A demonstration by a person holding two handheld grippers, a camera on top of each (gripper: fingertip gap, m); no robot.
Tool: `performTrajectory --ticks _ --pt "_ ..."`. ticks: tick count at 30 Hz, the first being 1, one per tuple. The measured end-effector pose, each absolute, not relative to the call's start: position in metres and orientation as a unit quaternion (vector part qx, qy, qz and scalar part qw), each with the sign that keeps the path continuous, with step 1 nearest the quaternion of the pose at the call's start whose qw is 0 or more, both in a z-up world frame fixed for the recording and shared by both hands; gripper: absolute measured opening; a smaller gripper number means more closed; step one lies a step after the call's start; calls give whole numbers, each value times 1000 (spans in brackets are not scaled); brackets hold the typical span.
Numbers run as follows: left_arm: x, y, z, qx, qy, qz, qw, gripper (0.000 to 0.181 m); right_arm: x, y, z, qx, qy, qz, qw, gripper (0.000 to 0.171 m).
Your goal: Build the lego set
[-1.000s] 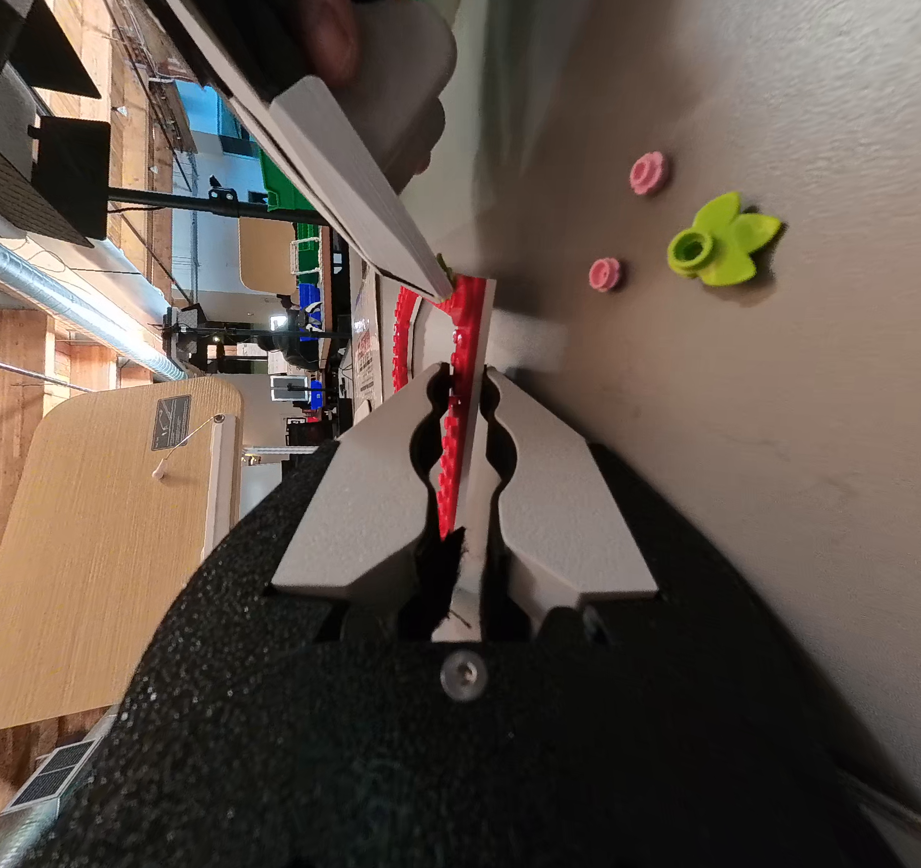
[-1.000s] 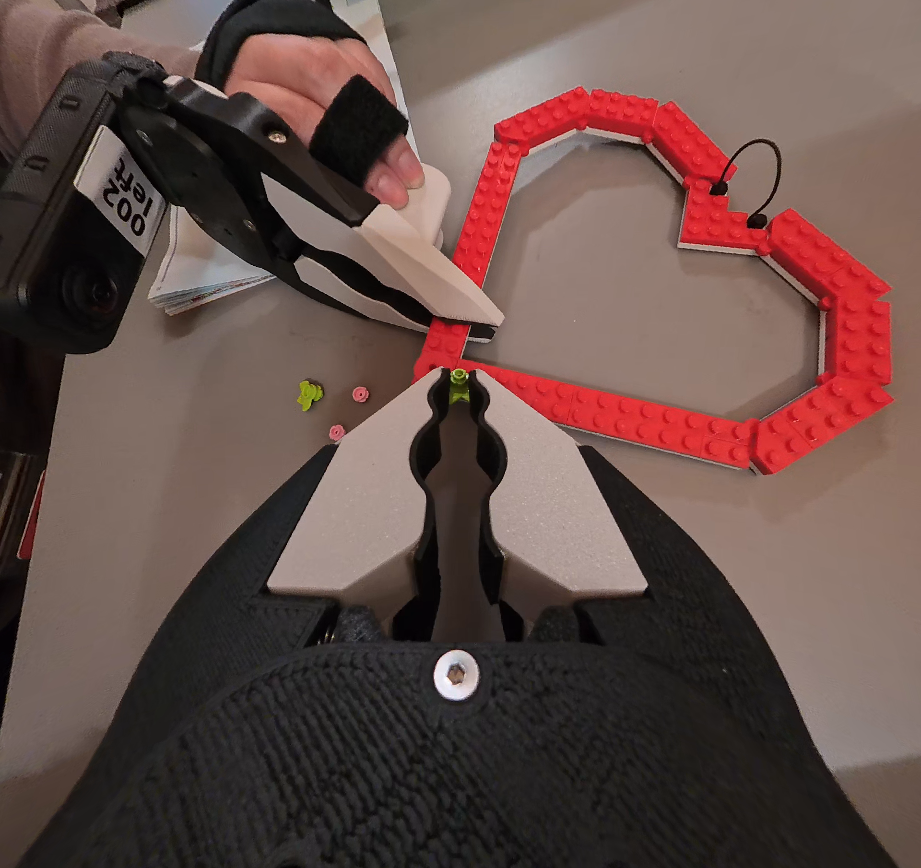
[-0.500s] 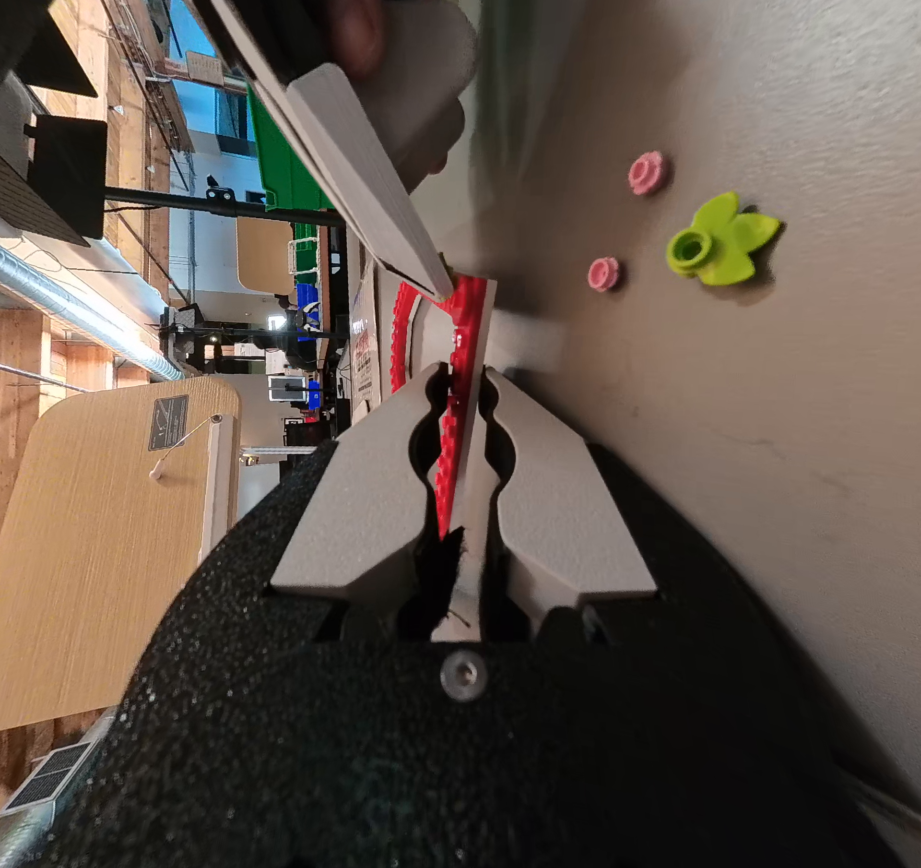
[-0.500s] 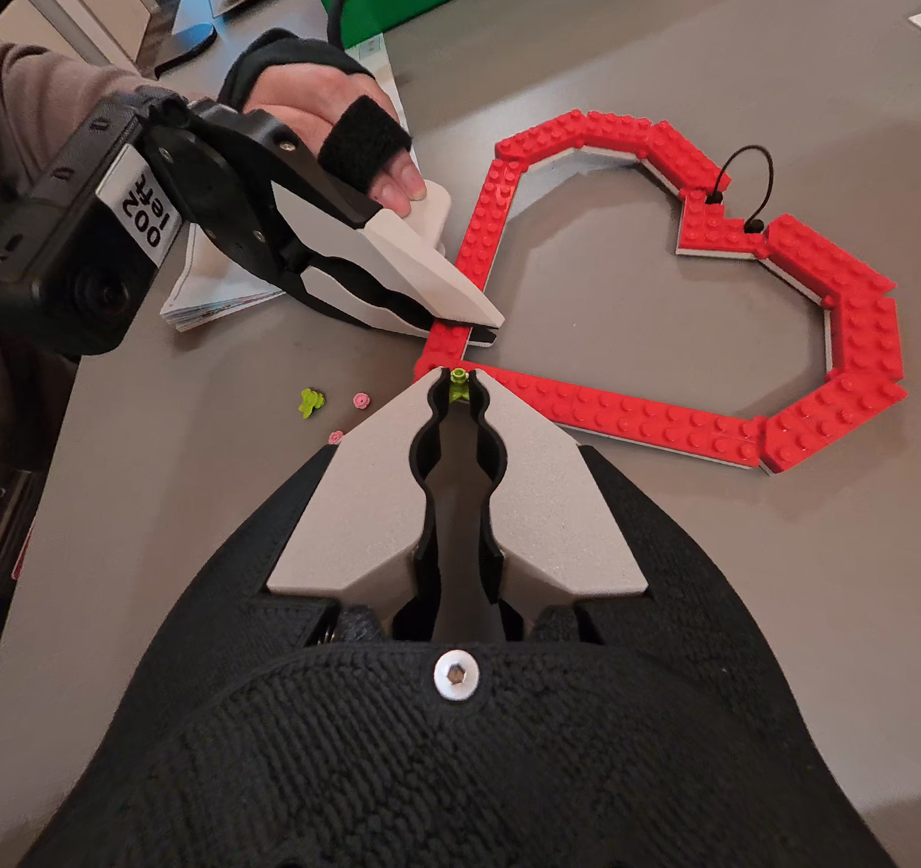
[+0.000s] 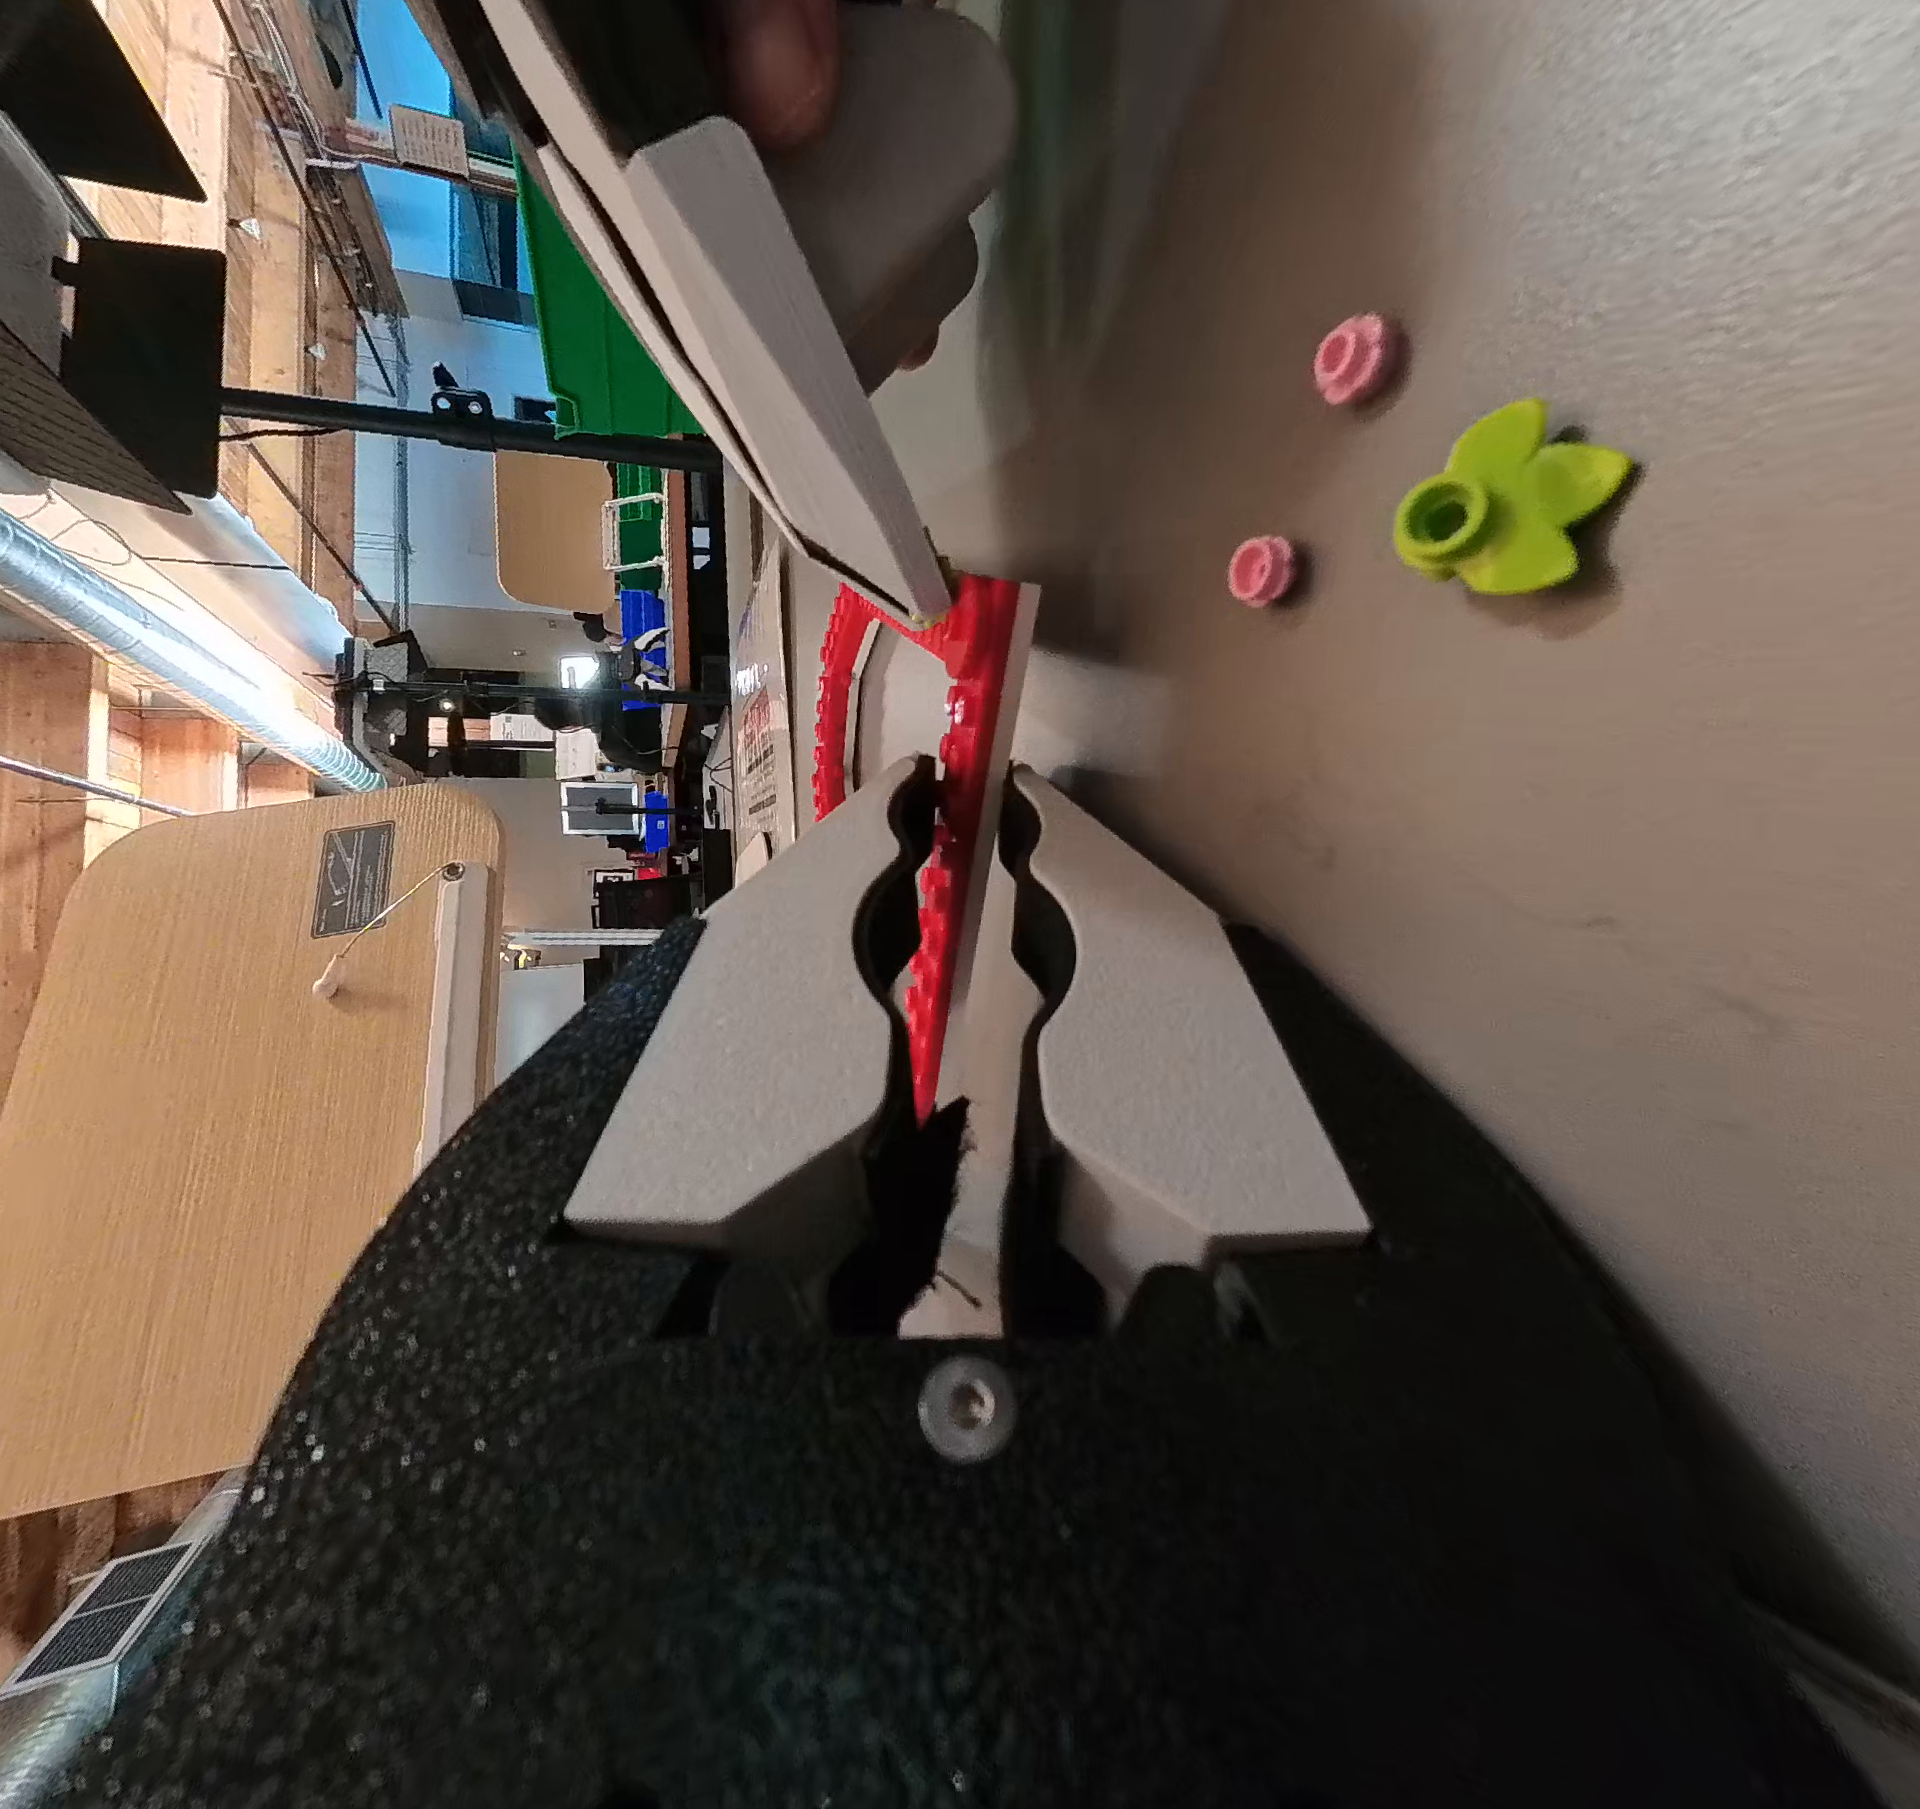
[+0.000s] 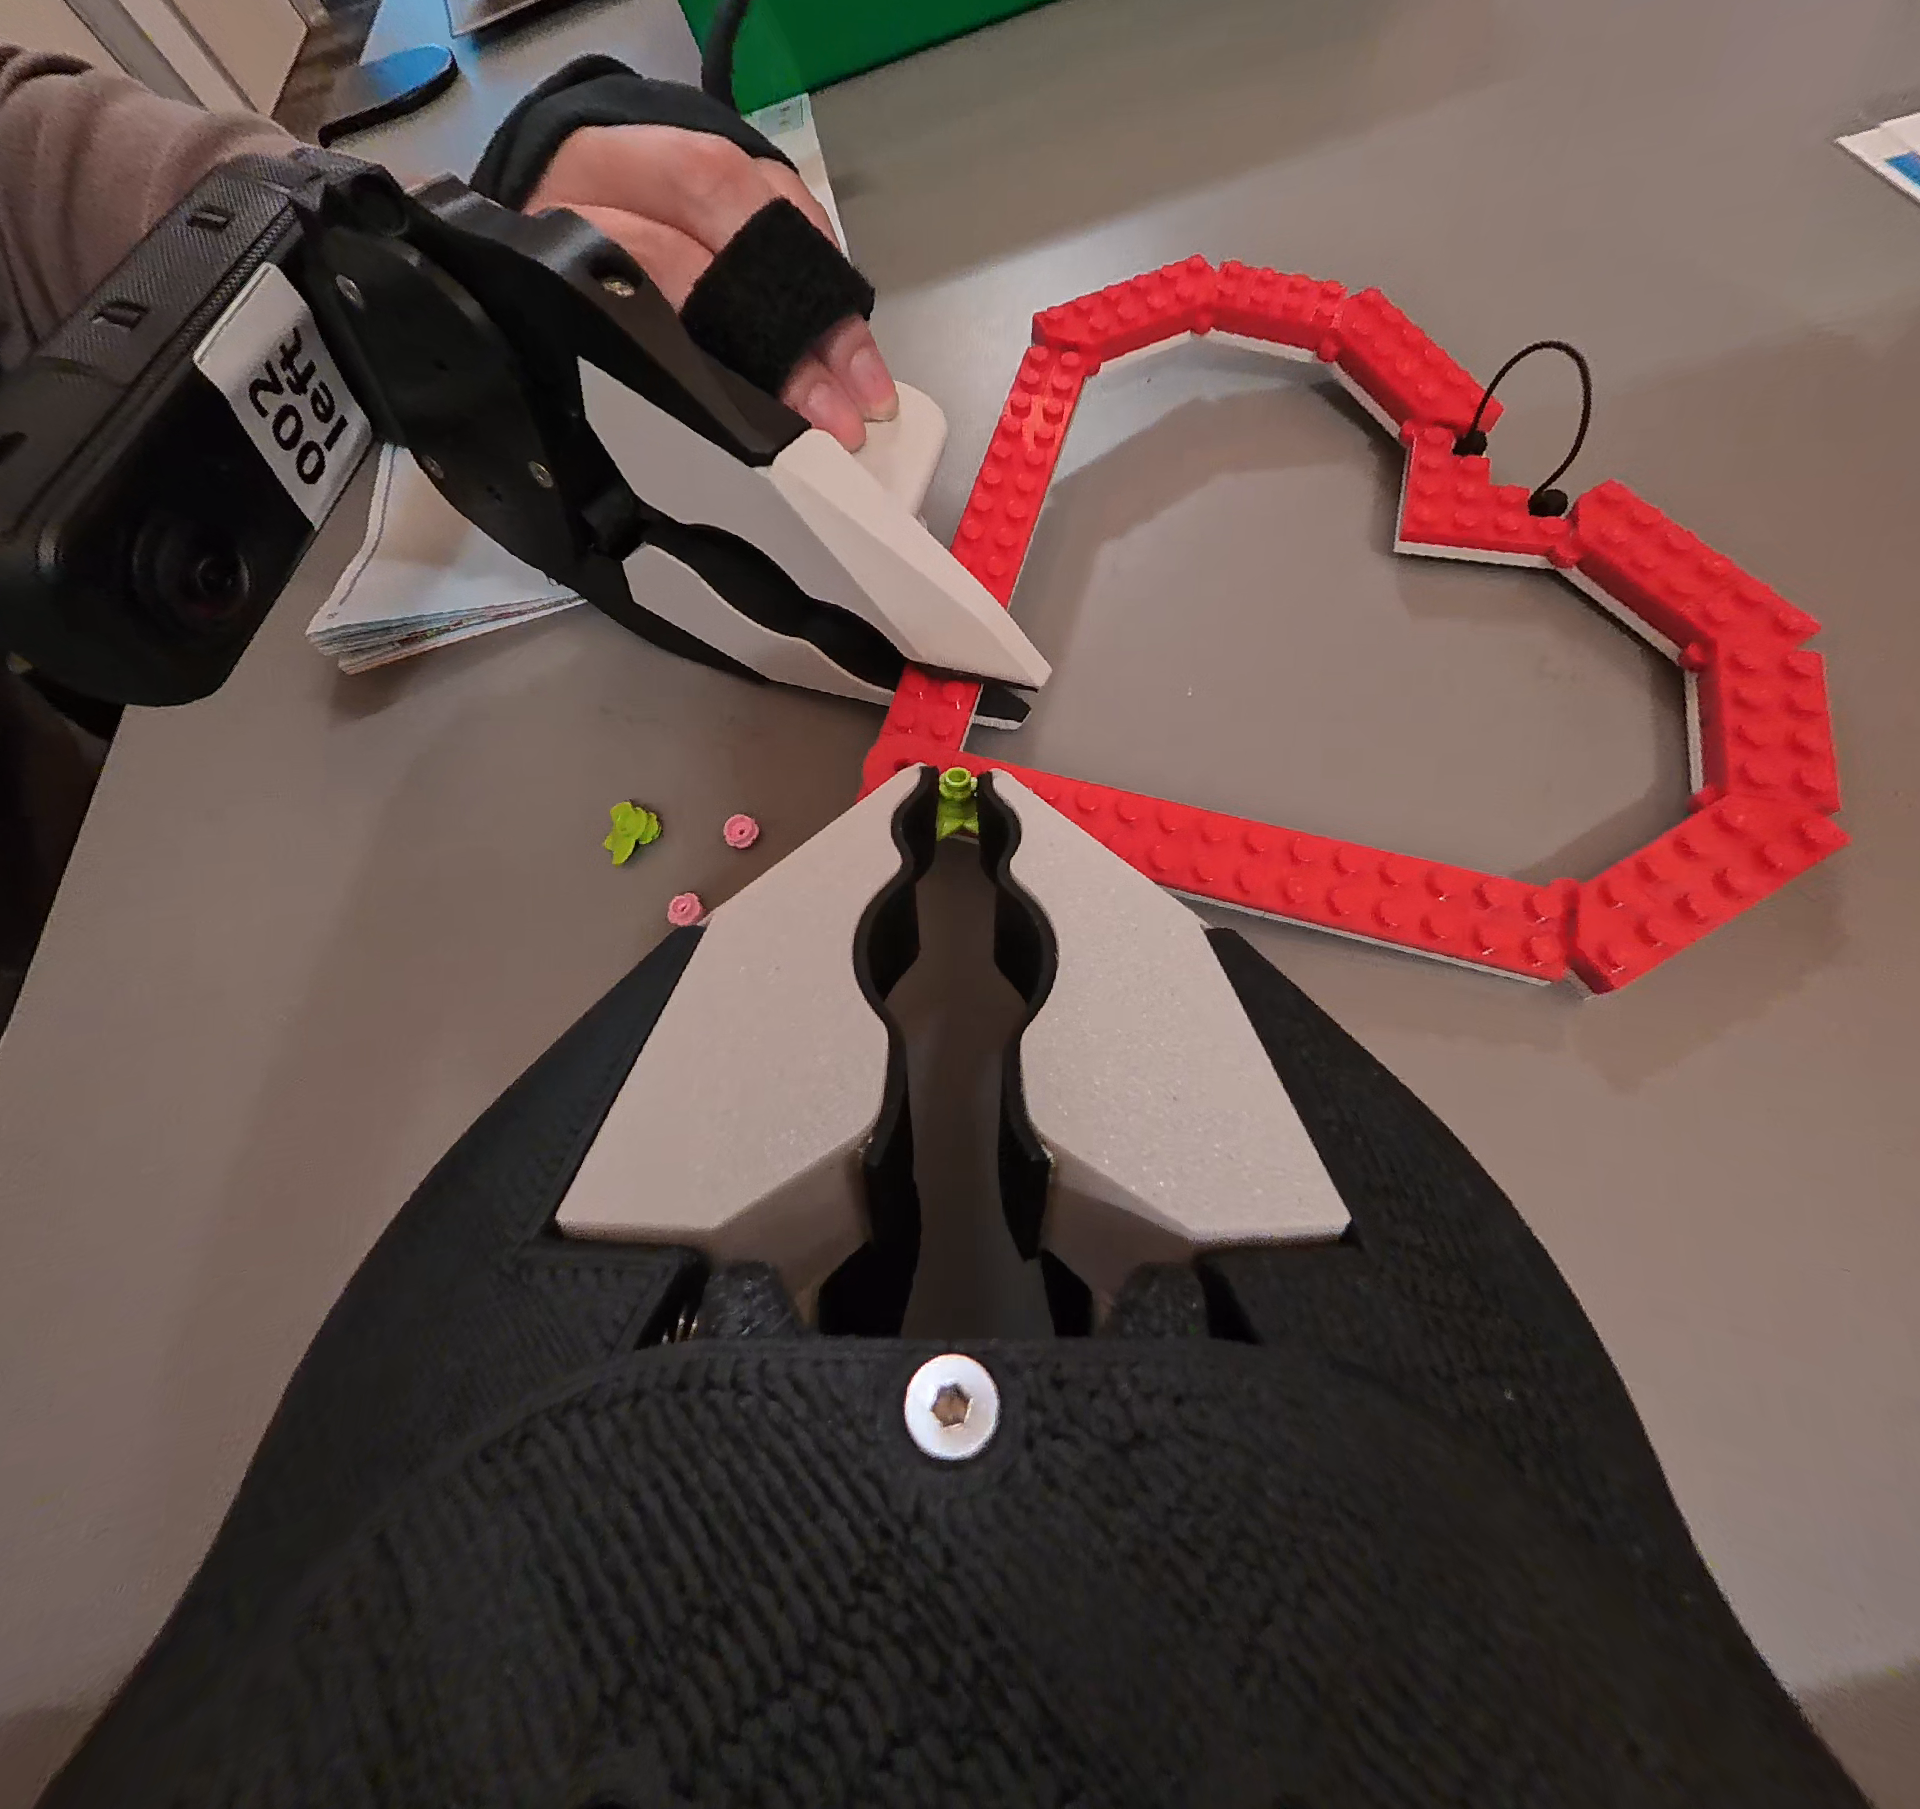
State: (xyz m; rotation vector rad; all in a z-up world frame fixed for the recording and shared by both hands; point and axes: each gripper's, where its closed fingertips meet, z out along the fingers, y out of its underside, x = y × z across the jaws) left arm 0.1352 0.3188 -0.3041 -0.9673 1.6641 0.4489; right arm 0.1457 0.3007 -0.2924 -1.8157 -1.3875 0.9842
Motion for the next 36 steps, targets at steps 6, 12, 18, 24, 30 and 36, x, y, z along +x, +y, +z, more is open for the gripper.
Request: performTrajectory --ticks 6,12,18,24,30,36 --pt "135 318 -304 -408 704 189 550 9 146 300 -291 -689 -527 378 323 5" --pt "136 318 -304 -407 704 189 551 9 146 299 -290 -685 -529 380 327 7" --pt "136 318 -304 -407 703 189 551 9 146 298 -289 -683 -529 385 324 10" --pt "136 318 -304 -407 703 189 551 9 147 298 -289 -682 -531 384 326 12" --pt "136 318 -304 -407 703 189 551 9 147 298 -289 -681 -531 382 328 14" --pt "136 318 -304 -407 704 189 551 9 147 297 -289 -679 -534 379 332 17"
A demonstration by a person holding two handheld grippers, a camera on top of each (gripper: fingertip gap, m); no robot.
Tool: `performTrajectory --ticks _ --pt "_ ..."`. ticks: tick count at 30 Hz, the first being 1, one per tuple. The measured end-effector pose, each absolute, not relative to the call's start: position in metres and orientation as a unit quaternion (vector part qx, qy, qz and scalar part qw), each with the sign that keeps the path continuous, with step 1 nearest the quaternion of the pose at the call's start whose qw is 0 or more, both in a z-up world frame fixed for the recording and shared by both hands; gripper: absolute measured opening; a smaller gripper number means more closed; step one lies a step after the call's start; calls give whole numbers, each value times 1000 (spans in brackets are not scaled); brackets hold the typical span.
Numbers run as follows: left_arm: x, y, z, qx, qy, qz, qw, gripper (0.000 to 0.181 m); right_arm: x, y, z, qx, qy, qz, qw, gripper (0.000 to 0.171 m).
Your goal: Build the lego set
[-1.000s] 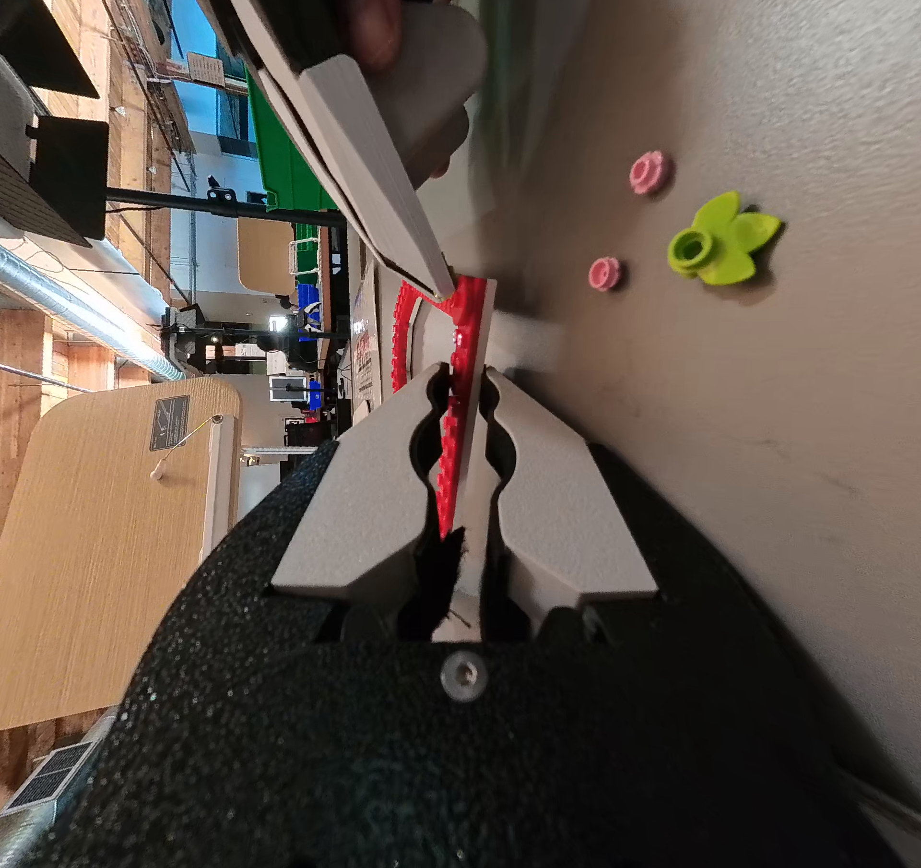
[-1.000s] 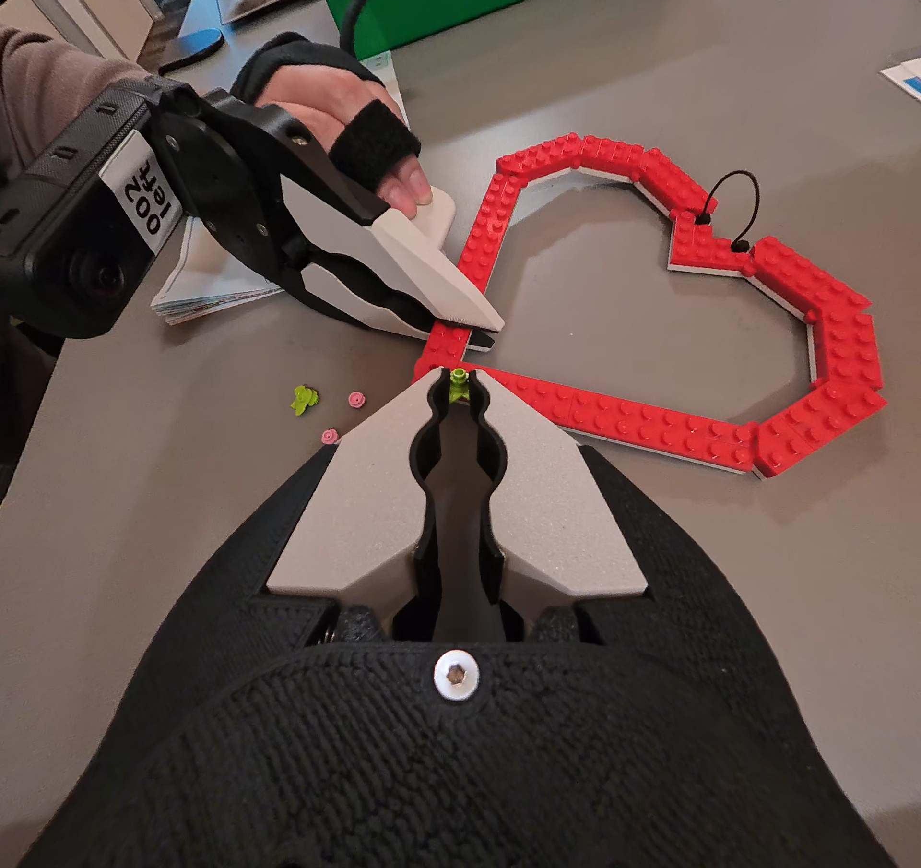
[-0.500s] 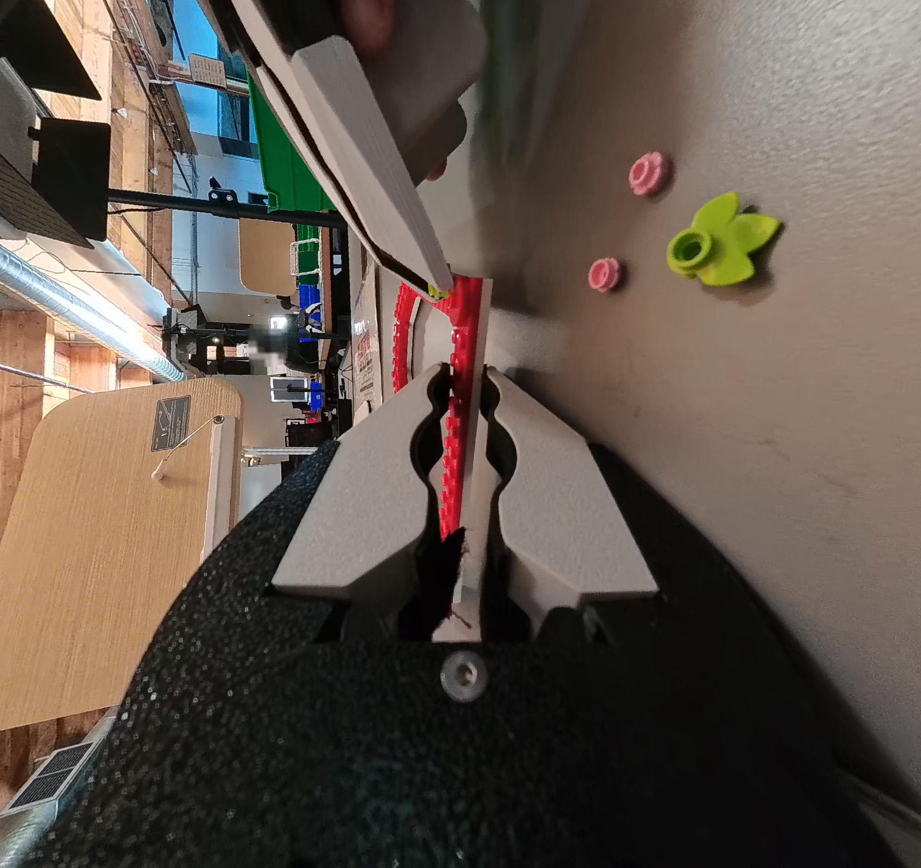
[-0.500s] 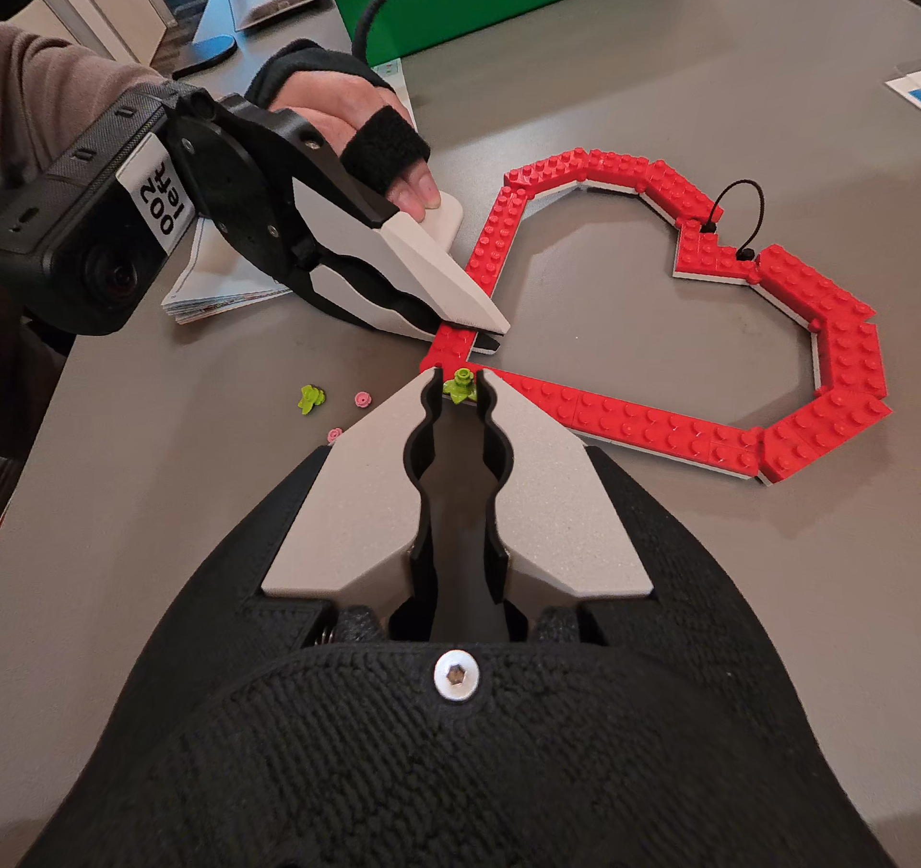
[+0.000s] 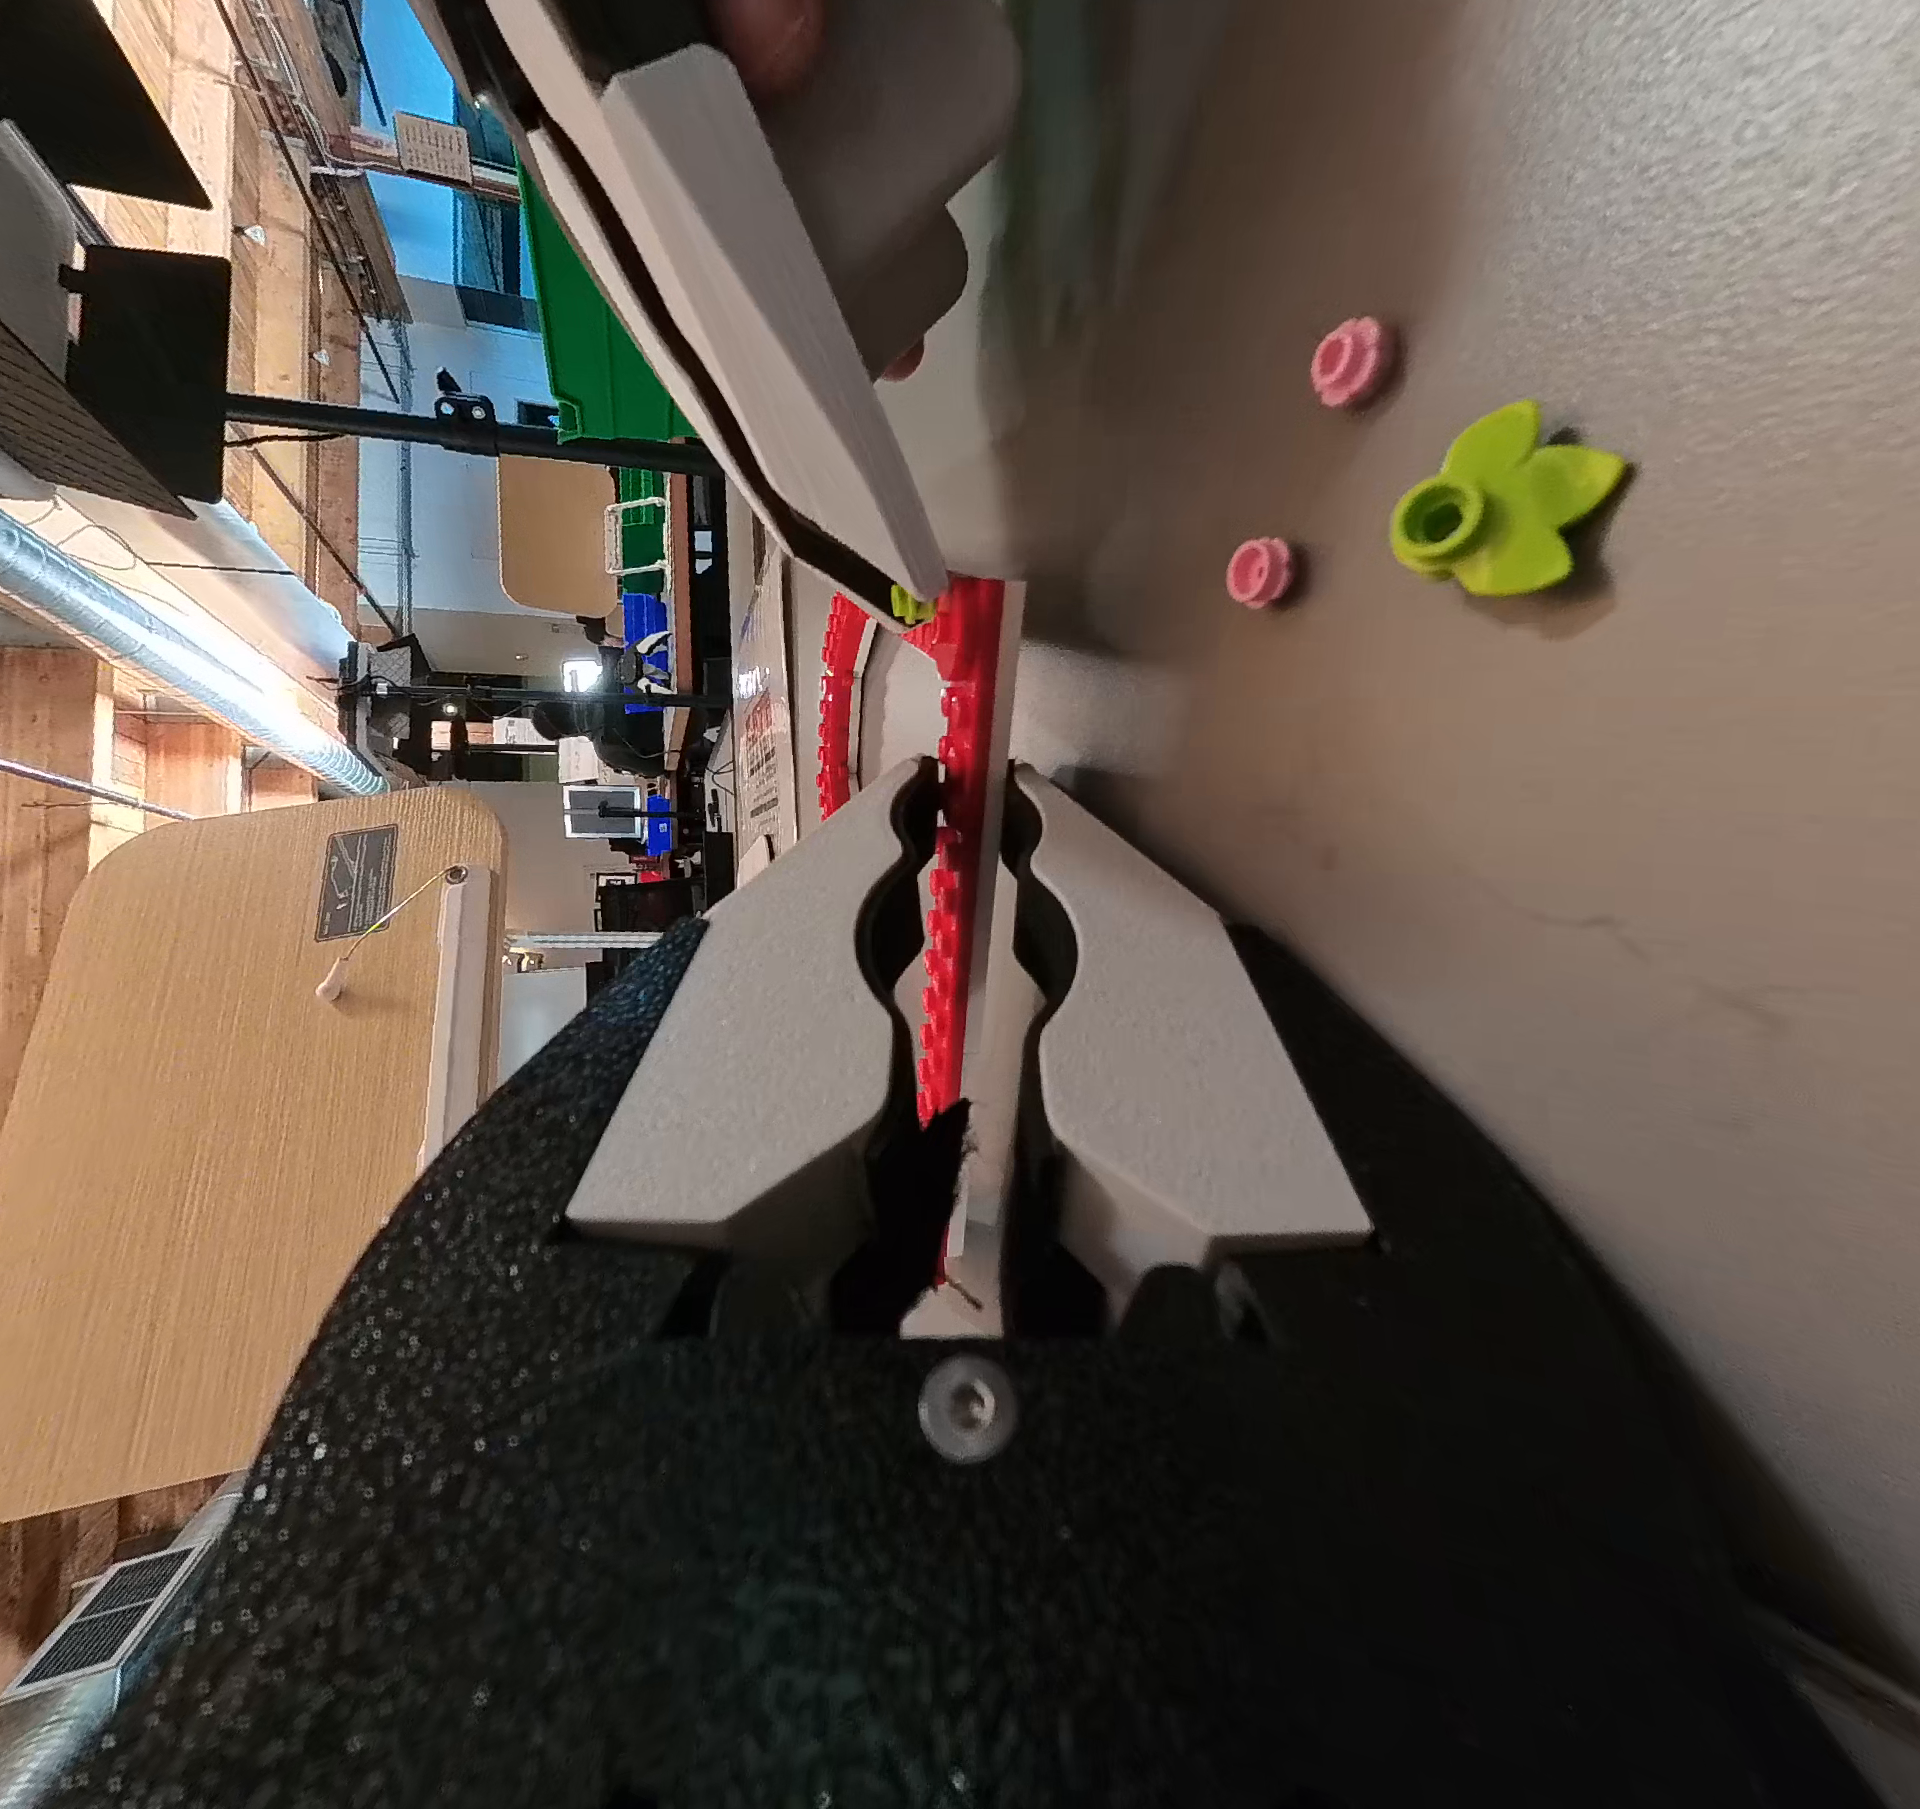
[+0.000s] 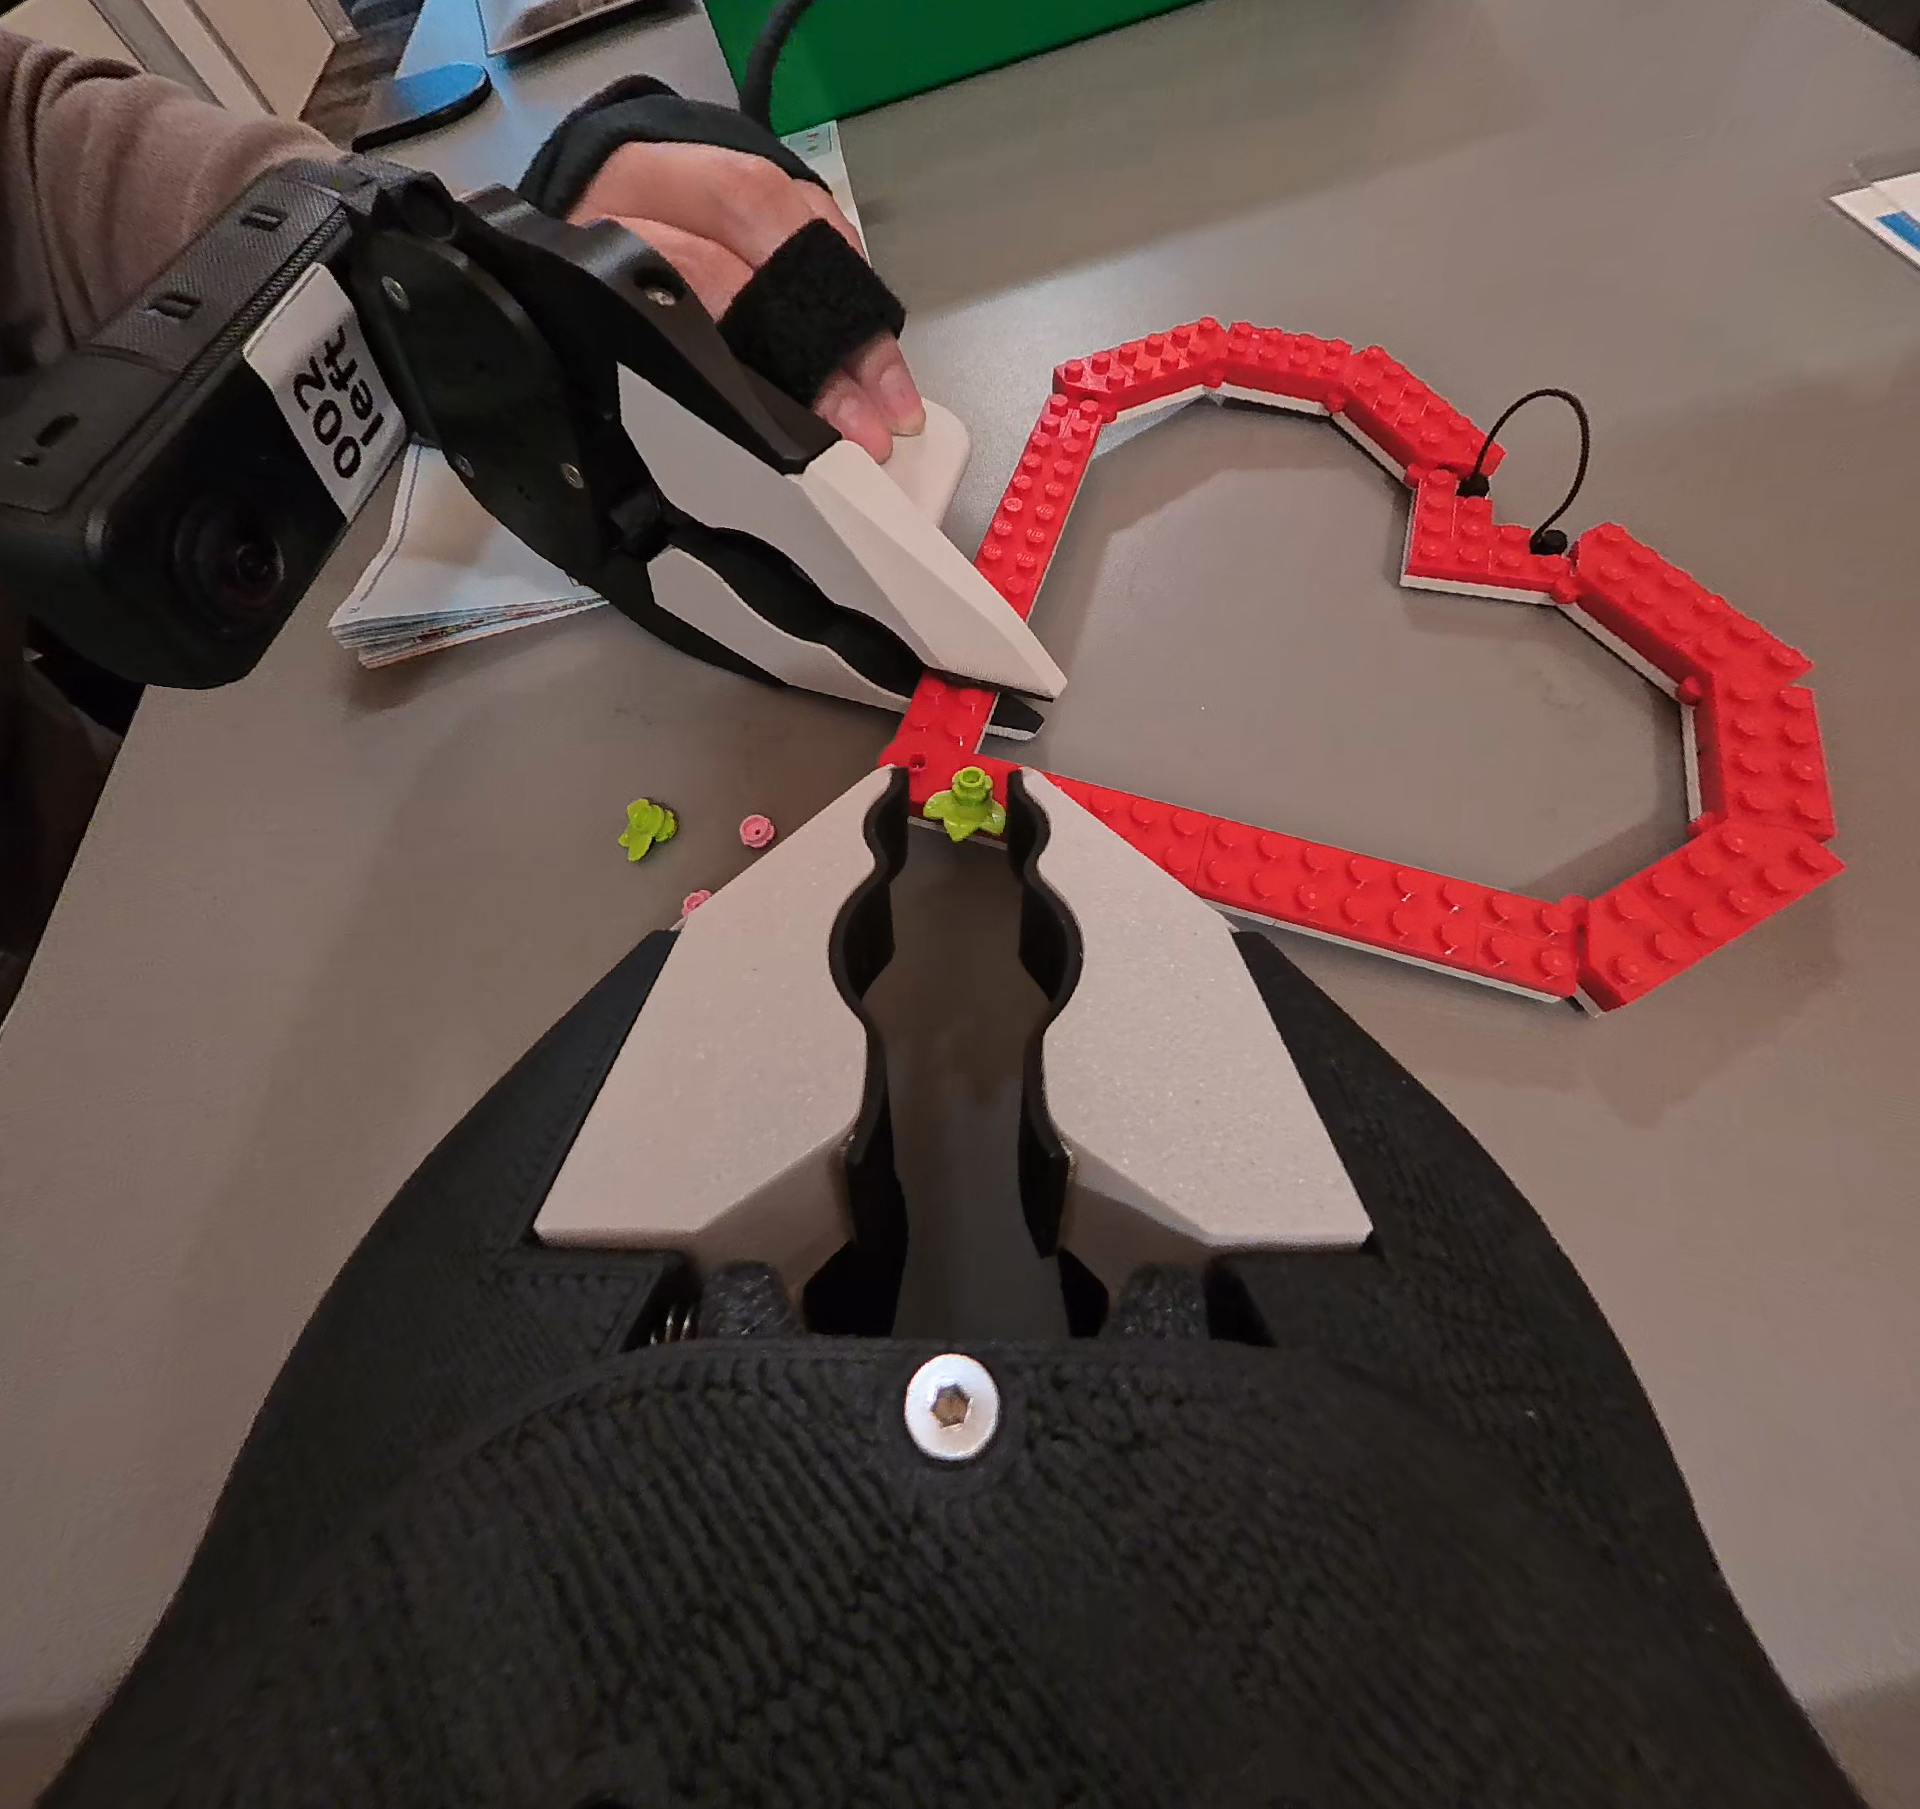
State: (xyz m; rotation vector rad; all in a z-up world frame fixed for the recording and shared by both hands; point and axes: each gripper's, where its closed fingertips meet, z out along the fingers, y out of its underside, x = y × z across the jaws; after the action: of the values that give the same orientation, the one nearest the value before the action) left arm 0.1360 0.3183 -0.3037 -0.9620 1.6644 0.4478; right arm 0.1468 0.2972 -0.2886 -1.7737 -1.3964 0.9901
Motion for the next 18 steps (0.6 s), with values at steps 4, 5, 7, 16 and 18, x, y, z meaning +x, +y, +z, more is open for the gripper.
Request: performTrajectory --ticks 4,5,7,16,18 --pt "136 318 -304 -407 704 189 551 9 147 296 -288 -677 -537 378 334 20" --pt "136 318 -304 -407 704 189 551 9 147 296 -288 -676 -538 378 334 20" --pt "136 318 -304 -407 704 189 551 9 147 296 -288 -674 -540 377 335 23" --pt "136 319 -304 -407 704 189 551 9 149 295 -282 -661 -542 366 368 41" --pt "136 319 -304 -407 703 189 551 9 149 295 -280 -652 -550 345 392 53"
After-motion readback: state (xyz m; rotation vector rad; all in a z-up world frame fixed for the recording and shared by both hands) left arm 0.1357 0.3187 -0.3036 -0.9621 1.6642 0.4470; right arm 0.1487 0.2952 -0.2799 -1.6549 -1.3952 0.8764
